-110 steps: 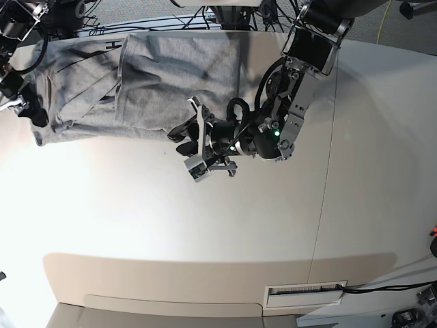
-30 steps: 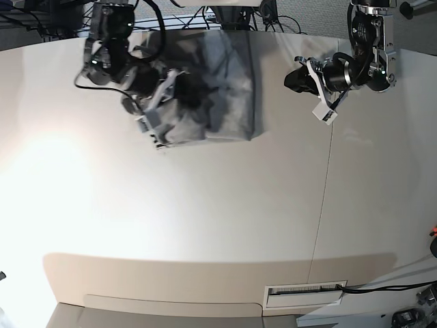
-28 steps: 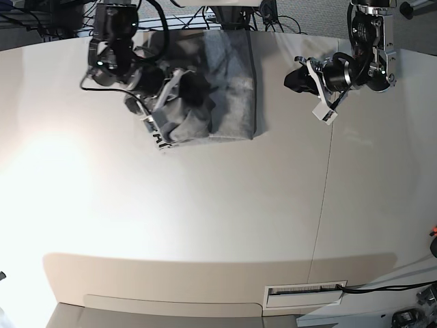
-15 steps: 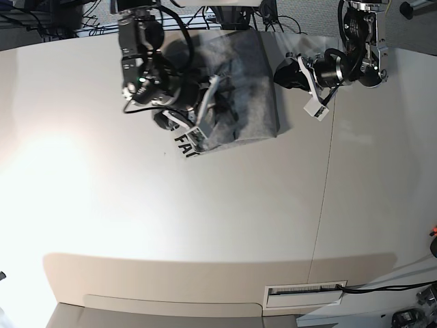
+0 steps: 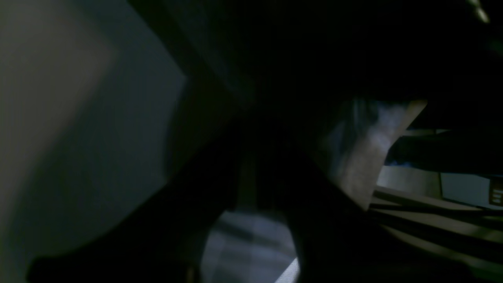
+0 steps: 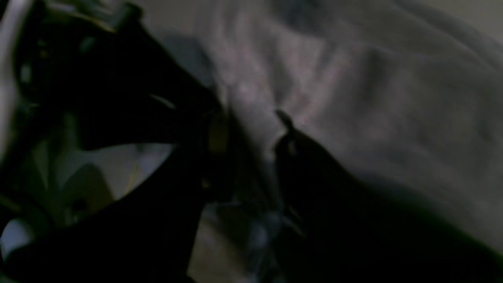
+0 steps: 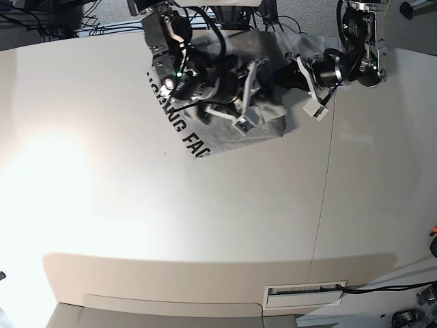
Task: Fold the T-shirt properly
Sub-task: 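Grasp the folded grey shirt with the right gripper and flip it over, then smooth and adjust the flipped shirt with the right gripper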
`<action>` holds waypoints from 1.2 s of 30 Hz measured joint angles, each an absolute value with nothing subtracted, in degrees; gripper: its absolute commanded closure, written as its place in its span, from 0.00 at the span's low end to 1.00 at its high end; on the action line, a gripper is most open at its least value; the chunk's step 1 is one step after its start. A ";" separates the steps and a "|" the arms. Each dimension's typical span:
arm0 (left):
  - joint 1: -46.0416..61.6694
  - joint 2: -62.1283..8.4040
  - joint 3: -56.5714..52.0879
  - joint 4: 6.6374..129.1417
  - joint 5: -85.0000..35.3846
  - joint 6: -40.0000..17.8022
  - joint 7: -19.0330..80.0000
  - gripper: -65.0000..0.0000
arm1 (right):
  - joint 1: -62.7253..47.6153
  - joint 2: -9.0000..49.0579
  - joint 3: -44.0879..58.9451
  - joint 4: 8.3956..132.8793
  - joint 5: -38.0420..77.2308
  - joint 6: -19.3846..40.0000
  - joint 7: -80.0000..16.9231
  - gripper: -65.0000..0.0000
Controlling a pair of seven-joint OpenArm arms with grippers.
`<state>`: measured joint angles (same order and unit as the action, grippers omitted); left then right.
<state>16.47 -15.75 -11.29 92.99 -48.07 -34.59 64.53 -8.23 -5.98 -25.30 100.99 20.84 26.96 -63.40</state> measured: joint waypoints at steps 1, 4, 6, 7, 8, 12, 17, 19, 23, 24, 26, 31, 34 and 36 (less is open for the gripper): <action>16.47 -15.73 -11.29 92.99 -48.10 -34.59 64.51 0.90 | -8.23 -6.28 -25.50 100.99 20.84 26.96 -63.40 0.74; 16.47 -15.73 -11.29 92.99 -48.10 -34.59 64.51 0.90 | -8.23 -6.57 -25.69 100.99 20.91 26.96 -62.59 0.74; 16.47 -15.75 -11.29 92.99 -48.10 -34.59 64.51 0.90 | -8.23 -6.55 -25.67 100.99 20.88 26.96 -62.33 0.74; 16.47 -15.73 -11.29 92.99 -48.10 -34.59 64.51 0.90 | -8.23 -6.55 -25.67 100.99 20.88 26.96 -61.95 0.74; 16.47 -15.73 -11.29 92.99 -48.10 -34.59 64.51 0.90 | -8.23 -6.55 -25.67 100.99 20.88 26.96 -61.60 0.74; 16.47 -15.73 -11.29 92.99 -48.10 -34.59 64.51 0.90 | -8.08 -6.52 -25.67 100.99 22.79 26.96 -60.34 0.72; 16.47 -15.73 -11.29 92.99 -48.10 -34.59 64.51 0.90 | -6.52 -6.55 -25.67 100.99 32.40 33.21 -60.07 0.56; 16.47 -15.73 -11.29 92.99 -48.10 -34.59 64.51 0.90 | -5.37 -6.55 -25.67 100.99 36.23 34.57 -59.70 0.56; 16.47 -15.73 -11.29 92.99 -48.10 -34.59 64.51 0.90 | -2.44 -6.55 -25.32 101.60 32.27 34.59 -59.83 0.56; 16.47 -15.73 -11.29 92.99 -48.07 -34.59 64.51 0.90 | -1.98 -6.57 -24.62 102.74 29.23 34.54 -60.23 0.56; 16.47 -15.73 -11.29 92.99 -48.07 -34.59 64.51 0.90 | -1.37 -6.61 -22.02 106.37 24.49 31.24 -61.08 0.68; 16.47 -15.73 -11.29 92.99 -48.05 -34.59 64.51 0.90 | -1.02 -6.66 -9.34 119.00 17.45 23.70 -64.69 1.00; 16.47 -15.70 -11.29 92.99 -48.05 -34.59 64.53 0.90 | -3.77 -6.52 -1.58 122.85 17.89 23.31 -64.16 1.00; 16.49 -15.70 -11.29 92.99 -48.07 -34.59 64.49 0.90 | -7.18 -6.55 2.35 122.74 17.74 23.03 -65.17 1.00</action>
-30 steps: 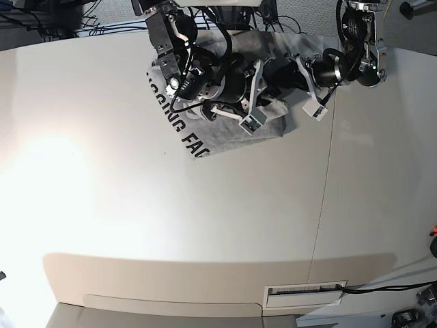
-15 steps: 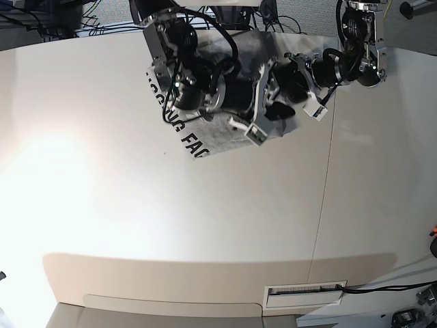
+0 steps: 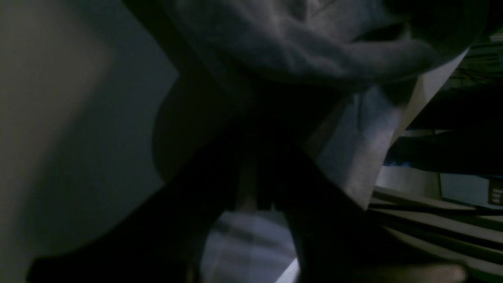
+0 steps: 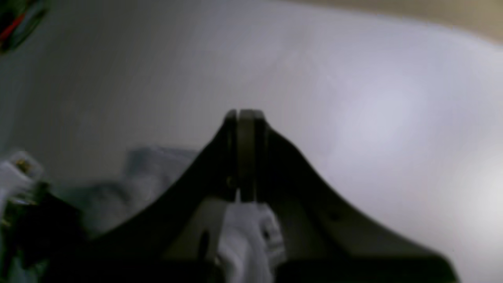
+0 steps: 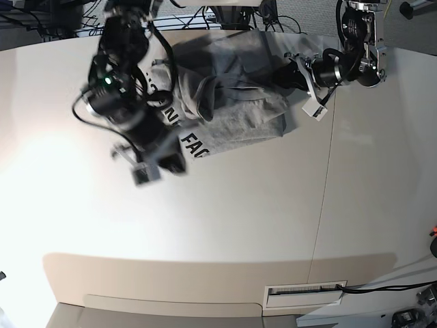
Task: Fold the T-shirt properly
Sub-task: 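Smooth and adjust the flipped shirt with the right gripper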
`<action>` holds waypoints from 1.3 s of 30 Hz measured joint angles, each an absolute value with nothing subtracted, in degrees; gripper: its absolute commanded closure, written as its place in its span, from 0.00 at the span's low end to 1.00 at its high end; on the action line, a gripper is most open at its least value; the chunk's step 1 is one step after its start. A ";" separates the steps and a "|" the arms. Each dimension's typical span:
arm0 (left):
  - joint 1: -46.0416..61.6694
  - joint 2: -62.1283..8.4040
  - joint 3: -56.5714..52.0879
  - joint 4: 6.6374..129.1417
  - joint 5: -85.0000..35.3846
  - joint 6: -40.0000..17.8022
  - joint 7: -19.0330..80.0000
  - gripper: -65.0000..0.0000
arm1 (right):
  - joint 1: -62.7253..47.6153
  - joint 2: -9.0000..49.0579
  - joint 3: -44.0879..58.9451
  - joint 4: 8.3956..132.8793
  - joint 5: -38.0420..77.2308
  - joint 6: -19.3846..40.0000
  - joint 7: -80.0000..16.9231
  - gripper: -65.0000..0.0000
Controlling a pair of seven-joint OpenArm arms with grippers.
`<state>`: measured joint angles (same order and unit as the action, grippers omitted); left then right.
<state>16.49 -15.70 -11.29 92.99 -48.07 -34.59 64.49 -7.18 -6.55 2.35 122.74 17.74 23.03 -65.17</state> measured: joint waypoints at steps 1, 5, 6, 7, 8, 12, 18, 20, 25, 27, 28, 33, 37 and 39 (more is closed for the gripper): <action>16.47 -15.73 -11.29 92.99 -48.05 -34.59 64.51 0.90 | -8.99 -6.55 4.01 122.63 17.76 22.87 -66.06 1.00; 16.47 -15.73 -11.29 92.99 -48.07 -34.59 64.51 0.90 | -14.37 -6.55 8.23 122.63 17.58 22.87 -65.71 1.00; 16.47 -15.73 -11.29 92.99 -48.07 -34.59 64.51 0.90 | -15.53 -6.55 8.60 122.63 17.82 22.87 -65.73 1.00; 16.47 -15.73 -11.29 92.99 -48.07 -34.59 64.49 0.90 | -16.69 -6.55 8.64 122.63 17.82 22.90 -65.76 1.00; 16.47 -15.73 -11.29 92.99 -48.07 -34.59 64.51 0.89 | -17.72 -6.57 8.62 122.63 17.85 22.92 -65.76 1.00; 16.47 -15.73 -11.29 92.99 -48.07 -34.59 64.51 0.89 | -20.78 -6.55 7.25 122.63 18.22 23.11 -66.35 1.00; 16.47 -15.73 -11.29 92.99 -48.07 -34.59 64.51 0.89 | -22.72 -6.55 -1.39 122.63 20.21 23.99 -70.78 1.00; 16.47 -15.73 -11.29 92.99 -48.07 -34.59 64.49 0.89 | -22.85 -6.52 -5.34 122.63 20.82 23.99 -72.90 1.00; 16.45 -15.73 -11.29 92.99 -48.07 -34.59 64.51 0.89 | -23.20 -6.50 -14.61 122.63 20.84 24.01 -74.41 1.00; 16.43 -15.73 -11.29 92.99 -48.07 -34.59 64.49 0.89 | -23.20 -6.50 -17.80 122.63 20.82 24.01 -74.85 1.00; 16.40 -15.73 -11.29 92.99 -48.07 -34.59 64.51 0.89 | -23.22 -6.48 -19.18 122.63 20.82 24.32 -74.83 1.00; 16.32 -15.73 -11.27 92.99 -48.05 -34.59 64.51 0.89 | -22.33 -6.50 -22.68 122.63 20.86 29.61 -74.19 1.00; 16.32 -15.73 -11.27 92.97 -48.01 -34.59 64.49 0.89 | -18.22 -6.17 -21.54 122.63 18.70 33.52 -73.45 1.00; 16.32 -15.73 -11.27 92.97 -48.01 -34.61 64.49 0.89 | -15.86 -4.67 -20.62 122.63 18.46 35.46 -72.23 0.99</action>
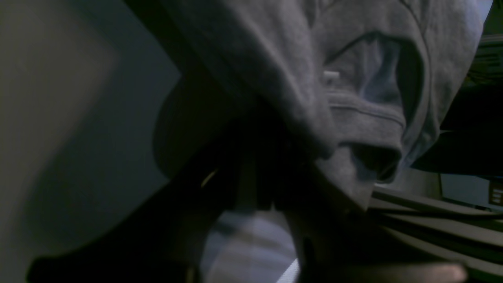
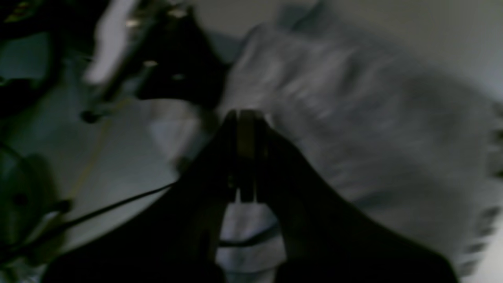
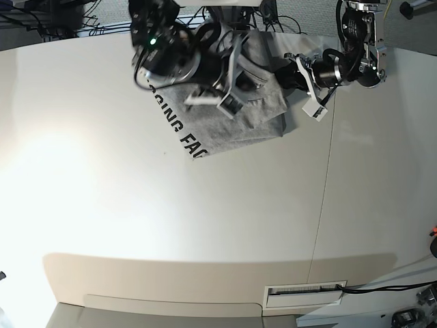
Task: Fold the T-shirt properly
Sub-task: 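Smooth and adjust the flipped shirt with the right gripper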
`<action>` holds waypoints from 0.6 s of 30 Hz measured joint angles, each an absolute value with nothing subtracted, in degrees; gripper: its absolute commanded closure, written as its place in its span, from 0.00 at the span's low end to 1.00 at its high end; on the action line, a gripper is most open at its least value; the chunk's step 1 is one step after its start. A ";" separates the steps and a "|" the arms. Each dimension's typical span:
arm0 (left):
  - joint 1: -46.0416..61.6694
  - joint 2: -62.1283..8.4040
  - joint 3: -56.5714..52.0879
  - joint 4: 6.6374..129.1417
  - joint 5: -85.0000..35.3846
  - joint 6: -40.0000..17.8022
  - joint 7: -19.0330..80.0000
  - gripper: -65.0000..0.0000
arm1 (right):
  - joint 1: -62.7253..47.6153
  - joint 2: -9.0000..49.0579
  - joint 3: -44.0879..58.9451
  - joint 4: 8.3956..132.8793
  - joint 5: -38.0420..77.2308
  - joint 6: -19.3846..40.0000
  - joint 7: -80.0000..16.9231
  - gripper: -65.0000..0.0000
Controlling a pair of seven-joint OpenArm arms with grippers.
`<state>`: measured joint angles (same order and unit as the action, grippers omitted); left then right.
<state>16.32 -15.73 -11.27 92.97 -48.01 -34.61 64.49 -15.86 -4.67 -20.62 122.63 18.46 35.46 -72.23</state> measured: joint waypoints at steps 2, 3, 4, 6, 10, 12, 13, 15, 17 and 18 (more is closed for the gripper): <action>16.29 -15.73 -11.29 92.95 -47.97 -34.61 64.47 0.89 | -13.93 -3.11 -19.46 122.65 17.87 36.16 -70.48 0.78; 16.29 -15.73 -11.27 92.95 -47.90 -34.61 64.29 0.85 | -13.21 -2.33 -18.79 122.65 16.91 36.32 -69.54 0.69; 16.32 -15.73 -11.27 92.95 -47.94 -34.61 64.29 0.81 | -12.40 -1.32 -18.06 122.65 16.43 36.29 -68.66 0.63; 16.29 -15.75 -11.27 92.95 -48.40 -34.83 64.20 0.73 | -11.14 0.45 -16.34 122.65 16.32 36.32 -67.29 0.62; 16.29 -15.73 -11.27 92.95 -48.53 -34.83 63.42 0.68 | -8.03 4.08 -12.71 122.65 16.34 37.30 -67.00 0.62; 16.29 -15.73 -11.27 92.95 -48.51 -34.83 63.13 0.68 | -6.76 5.85 -11.00 122.65 16.71 39.55 -66.83 0.62; 16.32 -15.73 -11.27 92.95 -48.45 -34.83 62.96 0.68 | -6.42 6.72 -10.37 122.65 18.35 39.88 -66.98 0.62; 16.29 -15.73 -11.29 92.95 -48.29 -34.83 62.94 0.68 | -6.31 8.16 -9.85 122.54 23.16 39.94 -67.44 0.62; 16.29 -15.70 -11.27 92.95 -48.31 -34.83 62.74 0.68 | -6.24 9.65 -10.22 121.45 28.12 39.94 -68.84 0.62; 16.29 -15.73 -11.29 92.95 -48.29 -34.83 62.76 0.68 | -6.20 10.33 -10.92 120.79 29.26 39.97 -69.80 0.64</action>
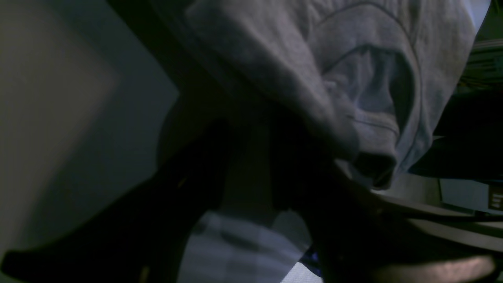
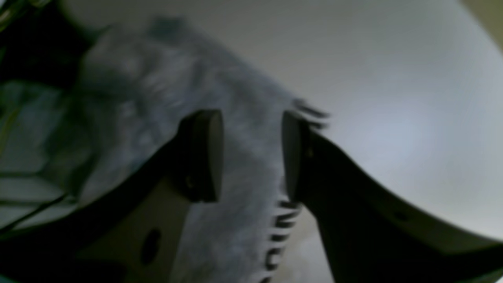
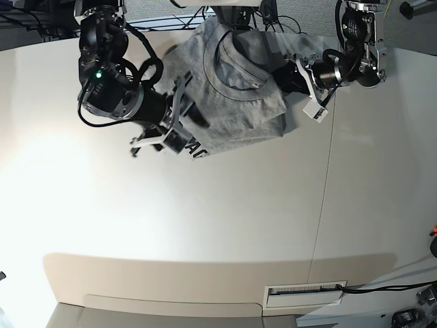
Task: Fold the T-shirt properly
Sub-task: 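Smooth and adjust the flipped shirt with the right gripper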
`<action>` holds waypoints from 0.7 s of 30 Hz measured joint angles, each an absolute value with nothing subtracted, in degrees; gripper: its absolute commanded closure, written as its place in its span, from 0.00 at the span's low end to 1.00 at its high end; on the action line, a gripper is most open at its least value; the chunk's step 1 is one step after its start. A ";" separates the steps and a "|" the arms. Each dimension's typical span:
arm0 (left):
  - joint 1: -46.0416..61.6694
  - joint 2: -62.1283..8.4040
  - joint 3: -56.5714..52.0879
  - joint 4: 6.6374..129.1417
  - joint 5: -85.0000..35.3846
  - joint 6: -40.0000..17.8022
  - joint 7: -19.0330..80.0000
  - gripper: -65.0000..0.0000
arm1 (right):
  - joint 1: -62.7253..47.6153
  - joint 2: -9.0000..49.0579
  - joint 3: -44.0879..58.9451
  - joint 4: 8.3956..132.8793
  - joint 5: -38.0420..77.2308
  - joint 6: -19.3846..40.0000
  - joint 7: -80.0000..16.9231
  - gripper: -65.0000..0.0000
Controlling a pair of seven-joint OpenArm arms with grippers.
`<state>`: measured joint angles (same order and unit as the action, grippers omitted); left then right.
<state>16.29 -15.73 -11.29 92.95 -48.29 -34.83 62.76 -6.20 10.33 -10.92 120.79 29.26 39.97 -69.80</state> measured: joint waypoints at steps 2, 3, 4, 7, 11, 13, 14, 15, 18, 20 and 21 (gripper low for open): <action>16.25 -15.73 -11.29 92.95 -48.27 -34.83 62.74 0.68 | -6.07 11.79 -12.29 119.33 29.52 39.97 -70.37 0.76; 16.23 -15.73 -11.29 92.95 -48.27 -34.83 62.76 0.68 | -5.76 12.64 -13.26 118.43 29.41 39.97 -70.52 0.85; 16.25 -15.73 -11.29 92.95 -48.25 -34.83 62.76 0.68 | -5.26 13.23 -14.26 117.32 29.26 39.97 -70.65 0.94; 16.16 -15.73 -11.27 92.95 -48.10 -34.83 62.74 0.68 | -3.42 13.47 -17.47 113.93 28.95 39.94 -70.52 1.00; 16.16 -15.73 -11.29 92.95 -48.05 -34.81 62.33 0.68 | -0.43 13.45 -23.03 108.84 29.76 39.97 -70.43 1.00; 16.19 -15.73 -11.29 92.95 -48.05 -34.81 62.33 0.68 | 1.39 13.47 -25.61 105.56 29.26 39.94 -70.52 1.00; 16.19 -15.73 -11.29 92.95 -48.05 -34.81 62.33 0.68 | 2.17 13.47 -26.81 103.98 29.12 39.99 -70.63 1.00; 16.16 -15.73 -11.29 92.95 -48.05 -34.81 62.33 0.68 | 2.76 13.47 -27.79 102.52 29.34 39.97 -70.81 1.00; 16.16 -15.73 -11.27 92.95 -48.05 -34.81 62.33 0.68 | 3.62 13.41 -29.06 97.62 29.85 39.97 -70.26 1.00; 16.16 -15.73 -11.29 92.95 -48.03 -34.81 62.33 0.68 | 3.88 13.43 -29.02 94.61 30.33 39.97 -69.58 1.00; 16.16 -15.73 -11.29 92.95 -47.90 -34.81 62.33 0.68 | 4.10 13.43 -28.88 93.43 30.63 40.03 -69.17 1.00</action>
